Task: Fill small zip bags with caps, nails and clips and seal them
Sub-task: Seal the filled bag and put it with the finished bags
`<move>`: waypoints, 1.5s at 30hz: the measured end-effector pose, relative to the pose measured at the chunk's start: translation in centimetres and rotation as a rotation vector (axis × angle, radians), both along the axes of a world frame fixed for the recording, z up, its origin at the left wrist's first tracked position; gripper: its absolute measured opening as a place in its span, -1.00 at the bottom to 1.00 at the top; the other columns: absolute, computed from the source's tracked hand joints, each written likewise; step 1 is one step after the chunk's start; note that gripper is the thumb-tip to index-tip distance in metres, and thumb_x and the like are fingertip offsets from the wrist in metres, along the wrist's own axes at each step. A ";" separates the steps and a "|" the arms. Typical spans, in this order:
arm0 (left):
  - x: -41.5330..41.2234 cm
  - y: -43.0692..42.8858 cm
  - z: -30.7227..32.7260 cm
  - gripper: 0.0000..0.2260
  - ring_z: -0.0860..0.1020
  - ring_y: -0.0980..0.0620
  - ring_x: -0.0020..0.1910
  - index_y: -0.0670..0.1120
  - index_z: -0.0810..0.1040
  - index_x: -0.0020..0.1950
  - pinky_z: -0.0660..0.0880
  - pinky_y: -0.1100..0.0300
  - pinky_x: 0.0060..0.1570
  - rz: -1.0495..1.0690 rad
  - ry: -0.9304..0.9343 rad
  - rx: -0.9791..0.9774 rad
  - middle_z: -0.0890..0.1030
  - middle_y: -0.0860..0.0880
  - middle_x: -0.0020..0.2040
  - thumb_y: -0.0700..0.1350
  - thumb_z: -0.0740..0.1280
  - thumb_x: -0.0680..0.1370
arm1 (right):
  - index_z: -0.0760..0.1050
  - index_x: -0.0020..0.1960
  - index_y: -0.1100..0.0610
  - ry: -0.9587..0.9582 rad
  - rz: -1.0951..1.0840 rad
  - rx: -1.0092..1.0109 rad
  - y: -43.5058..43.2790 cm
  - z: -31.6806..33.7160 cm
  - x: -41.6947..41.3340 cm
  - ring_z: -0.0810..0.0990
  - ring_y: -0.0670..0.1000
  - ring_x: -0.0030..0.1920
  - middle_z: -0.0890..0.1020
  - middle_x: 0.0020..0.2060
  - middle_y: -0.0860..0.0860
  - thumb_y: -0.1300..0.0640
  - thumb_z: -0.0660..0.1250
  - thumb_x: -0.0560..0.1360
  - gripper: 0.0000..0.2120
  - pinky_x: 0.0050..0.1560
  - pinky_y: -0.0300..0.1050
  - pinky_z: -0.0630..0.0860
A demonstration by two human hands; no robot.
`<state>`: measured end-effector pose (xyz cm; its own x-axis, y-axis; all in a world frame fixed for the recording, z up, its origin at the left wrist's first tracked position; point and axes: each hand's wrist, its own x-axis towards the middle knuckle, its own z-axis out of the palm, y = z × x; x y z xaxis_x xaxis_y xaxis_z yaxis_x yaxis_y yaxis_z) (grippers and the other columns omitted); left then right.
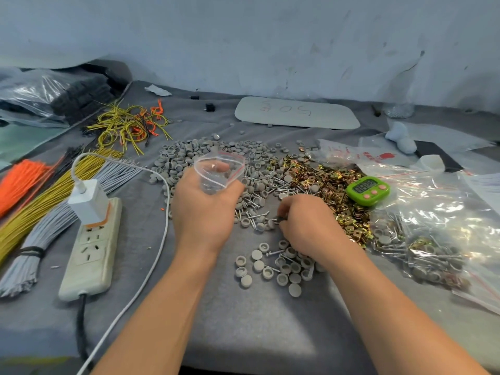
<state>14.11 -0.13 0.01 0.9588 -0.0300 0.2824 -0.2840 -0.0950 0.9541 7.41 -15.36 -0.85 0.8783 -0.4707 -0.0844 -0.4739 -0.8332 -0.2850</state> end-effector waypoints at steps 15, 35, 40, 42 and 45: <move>-0.2 -0.1 -2.1 -0.59 0.42 0.04 0.35 -0.03 0.62 0.19 0.30 0.15 0.38 -0.173 -0.399 0.725 0.55 0.04 0.30 -0.02 0.54 0.37 | 0.71 -0.17 -0.10 -0.705 0.179 0.252 2.1 3.2 -2.5 0.62 -0.25 -0.19 0.67 -0.29 -0.27 0.18 0.54 0.48 -0.82 -0.15 -0.45 0.48; 0.5 0.5 -1.5 -0.74 0.57 0.21 0.09 0.17 0.59 -0.09 0.43 0.27 0.03 -0.152 -0.135 0.396 0.62 0.26 0.08 0.01 0.52 0.27 | 0.67 0.00 0.07 -0.077 -0.075 -0.037 0.1 -0.1 0.2 0.67 0.14 -0.06 0.70 -0.09 0.07 0.29 0.33 0.55 -0.81 0.04 0.05 0.66; 0.5 0.7 -1.8 -0.71 0.52 0.09 0.11 0.09 0.58 -0.03 0.42 0.17 0.10 -0.158 -0.264 0.521 0.58 0.16 0.06 -0.10 0.56 0.32 | 0.63 -0.11 -0.07 -0.621 -0.062 0.171 0.5 2.2 -1.9 0.58 -0.11 -0.15 0.62 -0.19 -0.21 0.15 0.39 0.59 -0.84 -0.10 -0.13 0.50; 0.1 0.2 -1.6 -0.66 0.48 0.12 0.09 0.11 0.57 -0.01 0.33 0.23 0.04 -0.173 -0.296 0.539 0.55 0.17 0.05 -0.10 0.59 0.30 | 0.65 -0.08 -0.10 -0.677 0.054 0.201 1.4 2.8 -2.2 0.54 -0.12 -0.12 0.59 -0.17 -0.24 0.14 0.42 0.58 -0.86 -0.10 -0.19 0.40; -0.2 0.1 -1.8 -0.62 0.40 0.16 0.05 0.09 0.56 0.02 0.28 0.22 -0.03 -0.160 -0.327 0.597 0.51 0.17 0.03 -0.07 0.61 0.30 | 0.69 -0.03 -0.03 -0.736 0.083 0.115 2.2 3.2 -1.8 0.48 -0.10 0.00 0.50 -0.19 -0.29 0.15 0.44 0.56 -0.91 0.02 -0.17 0.35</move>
<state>13.95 -0.03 -1.80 0.7981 -0.4037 0.4473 -0.6022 -0.5097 0.6144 5.57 -13.19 2.39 0.7587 -0.4242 0.4944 -0.0642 -0.8039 -0.5913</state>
